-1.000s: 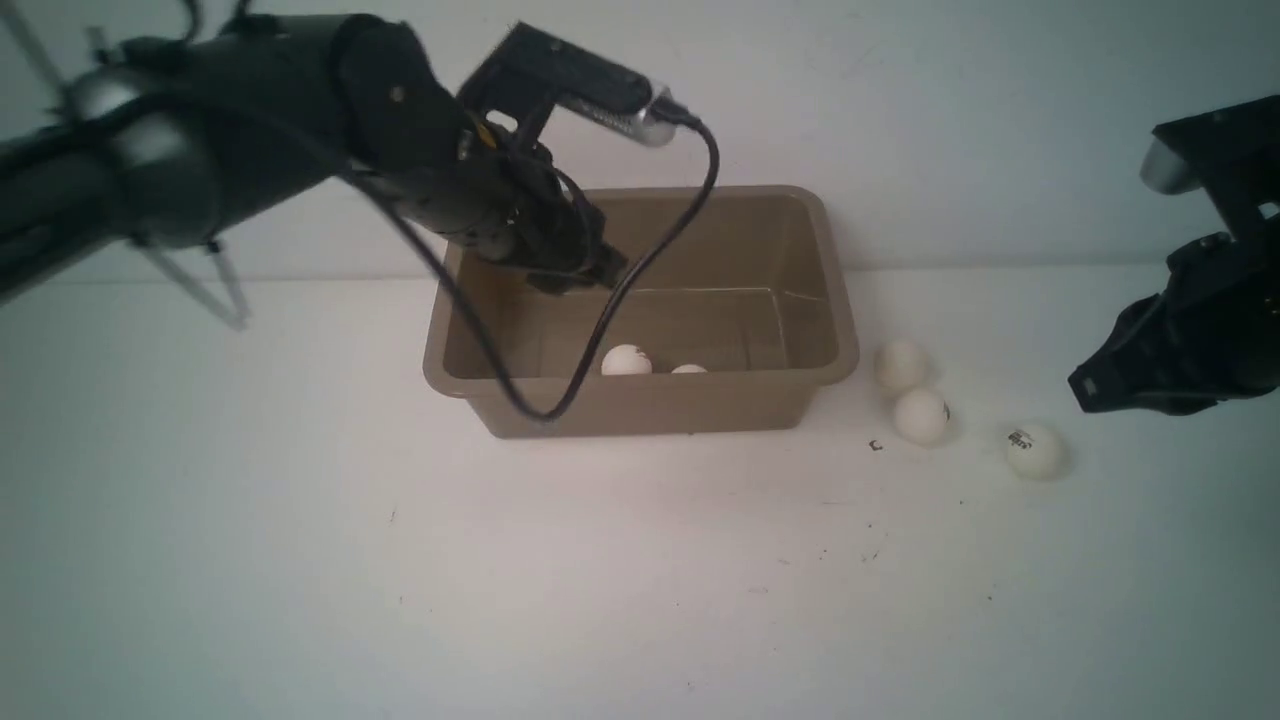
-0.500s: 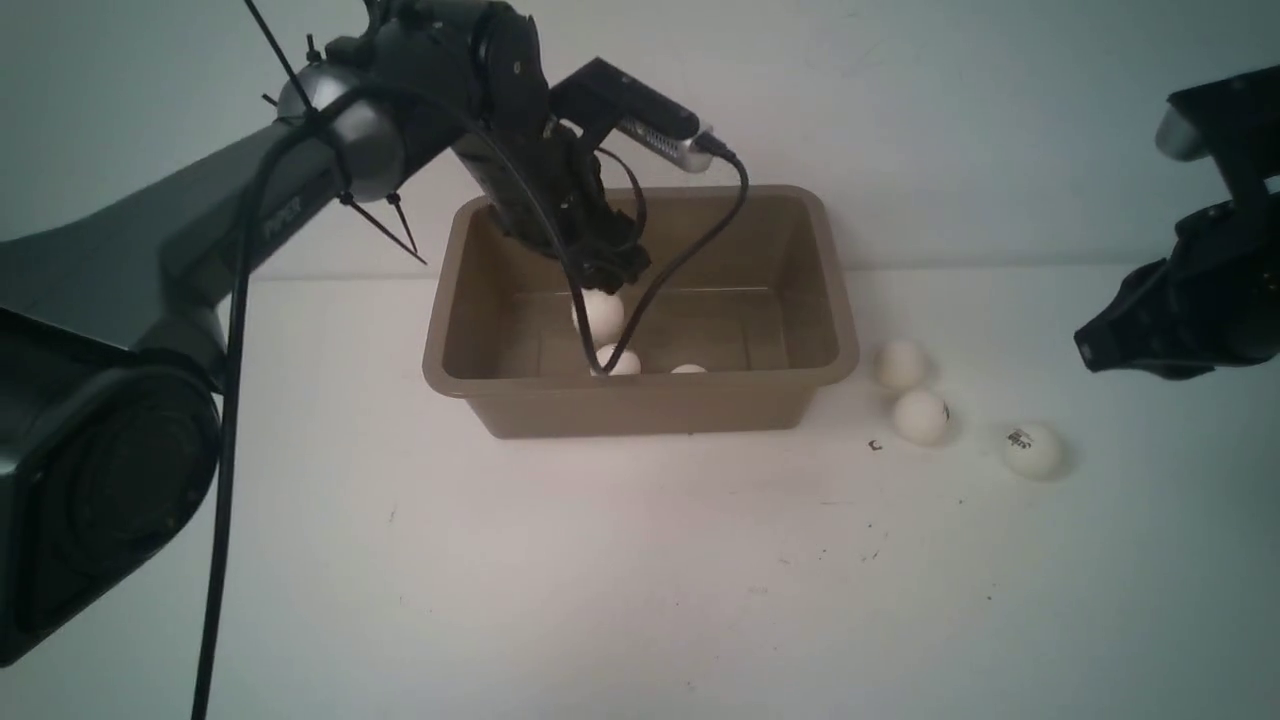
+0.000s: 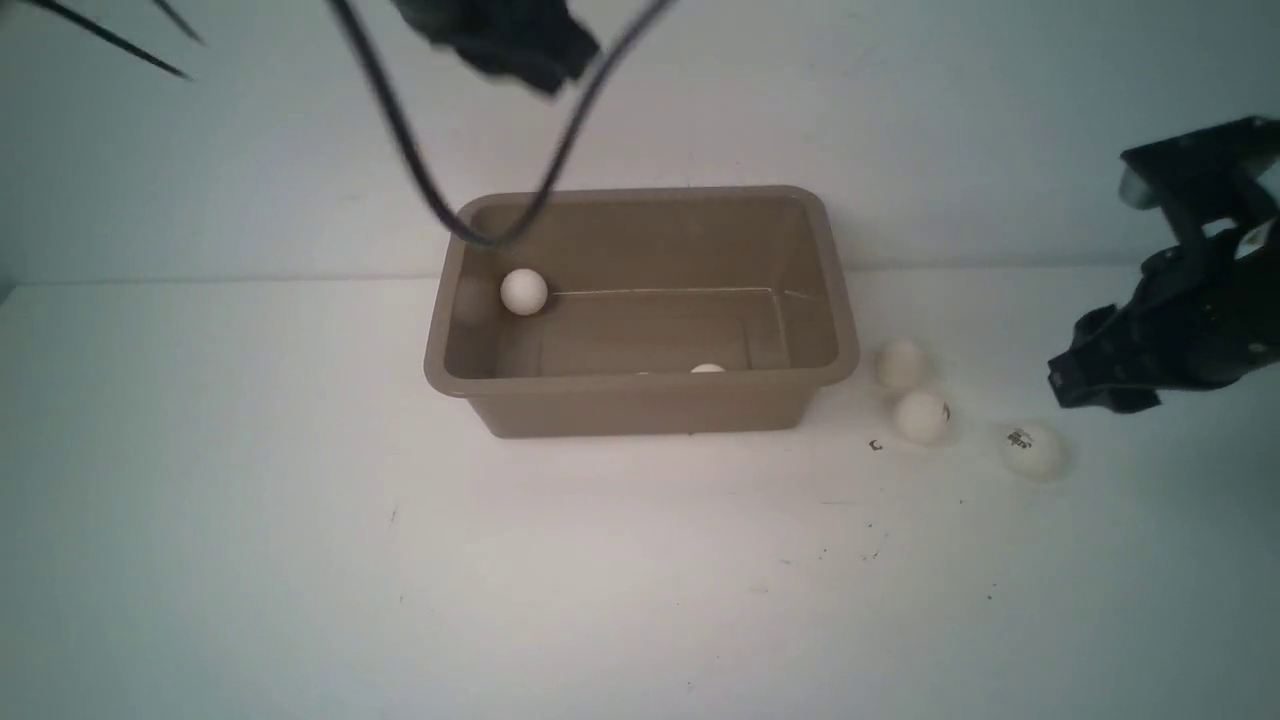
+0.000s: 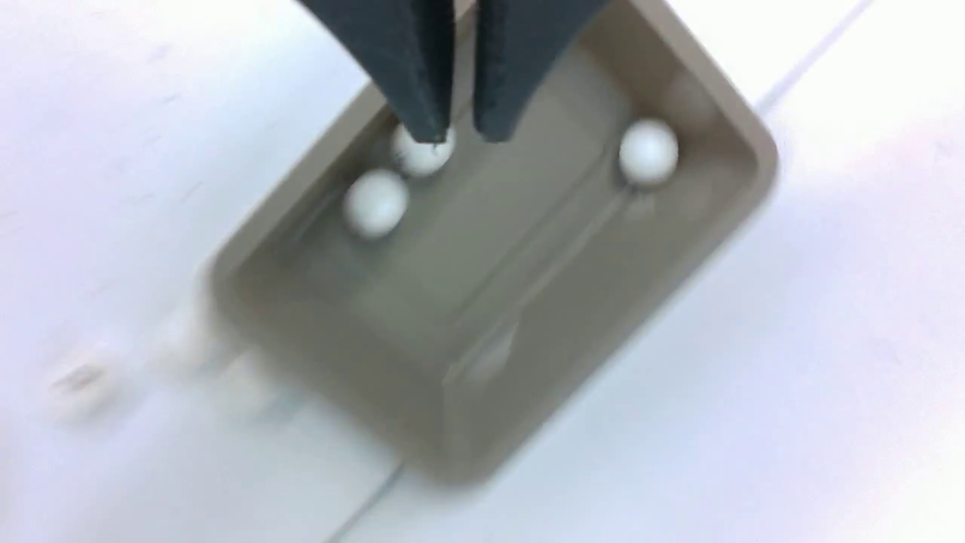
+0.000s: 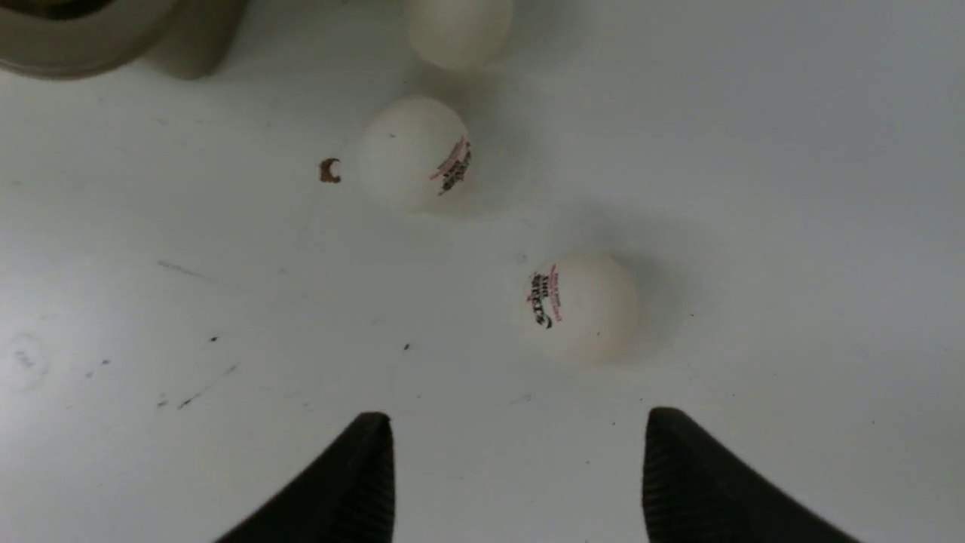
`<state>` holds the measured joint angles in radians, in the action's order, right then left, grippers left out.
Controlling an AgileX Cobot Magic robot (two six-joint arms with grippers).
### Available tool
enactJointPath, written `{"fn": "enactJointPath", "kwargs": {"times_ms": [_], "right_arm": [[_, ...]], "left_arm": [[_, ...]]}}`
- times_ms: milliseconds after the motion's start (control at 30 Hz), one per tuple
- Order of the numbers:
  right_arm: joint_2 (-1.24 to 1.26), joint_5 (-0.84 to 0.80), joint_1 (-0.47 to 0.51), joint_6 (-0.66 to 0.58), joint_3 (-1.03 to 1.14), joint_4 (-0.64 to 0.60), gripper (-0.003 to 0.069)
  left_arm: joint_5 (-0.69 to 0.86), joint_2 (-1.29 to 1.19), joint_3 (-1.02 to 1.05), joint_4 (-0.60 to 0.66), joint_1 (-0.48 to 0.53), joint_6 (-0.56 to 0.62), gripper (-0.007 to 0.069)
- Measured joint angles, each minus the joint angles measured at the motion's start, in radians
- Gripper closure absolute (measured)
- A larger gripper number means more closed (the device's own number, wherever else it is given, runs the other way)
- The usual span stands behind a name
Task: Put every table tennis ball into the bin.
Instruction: Use the right arm to clamp the table tennis ball closest to it
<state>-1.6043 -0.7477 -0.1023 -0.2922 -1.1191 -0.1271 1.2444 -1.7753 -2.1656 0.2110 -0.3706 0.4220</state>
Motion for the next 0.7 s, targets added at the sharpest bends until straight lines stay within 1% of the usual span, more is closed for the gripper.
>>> {"fn": "enactJointPath", "kwargs": {"times_ms": [33,100,167,267,300,333,433,533,700], "right_arm": [[-0.017,0.016,0.0,0.025,0.0,0.028,0.0201],[-0.042,0.037,0.0,0.064,0.0,0.067,0.0183],[-0.072,0.06,0.0,0.106,0.0,0.106,0.0173],[-0.116,0.088,0.0,0.132,0.0,0.127,0.017],[-0.129,0.095,0.0,0.135,0.0,0.127,0.0169],[-0.139,0.1,0.0,0.136,-0.001,0.127,0.0169],[-0.179,0.109,0.0,0.139,-0.014,0.127,0.0169],[-0.203,0.117,0.0,0.139,-0.038,0.127,0.0168],[-0.257,0.117,0.0,0.139,-0.101,0.127,0.0168]], "left_arm": [[0.004,0.049,0.007,0.015,0.0,0.009,0.061],[0.005,0.148,0.043,0.034,0.0,0.03,0.0626],[-0.038,0.283,0.153,0.025,0.0,0.054,0.0629],[-0.191,0.427,0.352,-0.02,0.0,0.061,0.0629],[-0.287,0.529,0.475,-0.06,0.0,0.05,0.0629],[-0.404,0.608,0.624,-0.098,0.0,0.022,0.0629],[-0.621,0.769,0.915,-0.167,0.0,-0.055,0.0629],[-0.702,0.872,1.085,-0.227,0.0,-0.148,0.0629],[-0.706,0.933,1.212,-0.298,0.0,-0.273,0.0629]]}}
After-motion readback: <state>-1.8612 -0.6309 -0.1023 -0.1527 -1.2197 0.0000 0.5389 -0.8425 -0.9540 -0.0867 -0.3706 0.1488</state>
